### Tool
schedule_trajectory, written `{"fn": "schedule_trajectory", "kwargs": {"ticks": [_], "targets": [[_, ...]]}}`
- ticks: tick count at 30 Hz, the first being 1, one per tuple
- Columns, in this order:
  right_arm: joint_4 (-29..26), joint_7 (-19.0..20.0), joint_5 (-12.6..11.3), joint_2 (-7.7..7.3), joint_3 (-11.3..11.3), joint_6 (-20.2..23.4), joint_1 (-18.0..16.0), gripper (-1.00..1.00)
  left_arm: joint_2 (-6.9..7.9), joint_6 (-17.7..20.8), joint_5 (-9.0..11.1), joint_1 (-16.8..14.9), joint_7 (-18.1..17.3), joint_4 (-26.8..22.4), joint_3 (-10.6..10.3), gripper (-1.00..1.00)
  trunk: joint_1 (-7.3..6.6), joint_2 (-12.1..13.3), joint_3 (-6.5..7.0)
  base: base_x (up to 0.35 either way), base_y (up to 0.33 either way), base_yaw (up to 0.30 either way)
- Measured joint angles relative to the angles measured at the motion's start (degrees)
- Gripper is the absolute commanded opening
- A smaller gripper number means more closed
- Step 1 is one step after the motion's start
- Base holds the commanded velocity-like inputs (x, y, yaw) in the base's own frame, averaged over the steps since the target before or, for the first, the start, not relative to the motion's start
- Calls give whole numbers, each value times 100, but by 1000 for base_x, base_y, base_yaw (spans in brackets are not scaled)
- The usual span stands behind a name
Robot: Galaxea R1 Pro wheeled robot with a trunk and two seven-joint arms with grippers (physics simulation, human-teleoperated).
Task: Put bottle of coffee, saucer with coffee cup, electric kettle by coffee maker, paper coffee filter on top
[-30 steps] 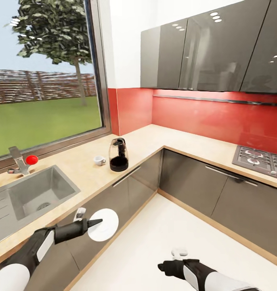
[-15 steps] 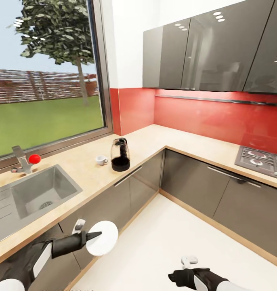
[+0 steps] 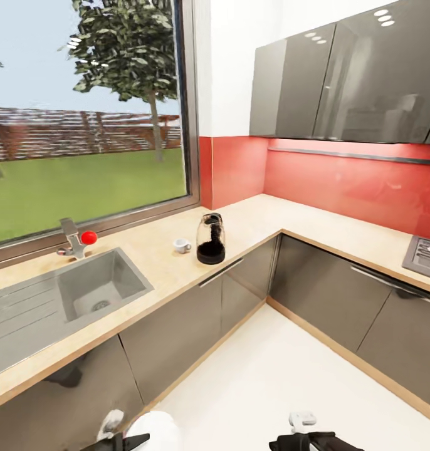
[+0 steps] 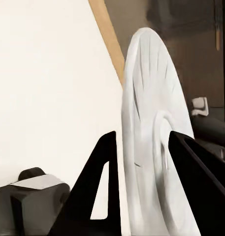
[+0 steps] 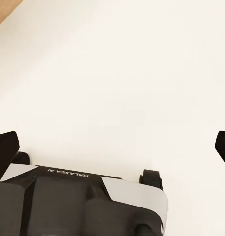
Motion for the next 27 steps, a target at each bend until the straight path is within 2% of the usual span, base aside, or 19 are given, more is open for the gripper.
{"fn": "schedule_trajectory", "kwargs": {"ticks": [4,7,10,12,15,24,27], "targets": [[1,2,4,-18,0,3,23,100,-8,-895,12,152,12,807,-11,-100,0,0,1,0,0,47],[3,6,11,-91,0,12,49,100,-12,-1596,39,189,24,1540,-50,-100,0,0,0,0,0,11],[3,12,15,-142,0,20,79,100,-11,-1971,42,242,29,2110,-59,-100,0,0,1,0,0,3],[3,13,15,-150,-1,22,86,100,-12,-2088,51,316,62,2269,-41,-100,0,0,1,0,0,1],[3,16,36,-158,2,25,93,100,-14,-2303,57,567,422,2406,-32,-100,0,0,1,0,0,0],[3,21,172,-159,-1,11,102,100,-27,-2408,45,1211,2056,2449,-31,-100,0,0,1,0,0,0],[2,20,179,-155,0,3,145,100,-14,-2411,35,1317,2879,2444,-38,-100,0,0,1,0,0,0]]}}
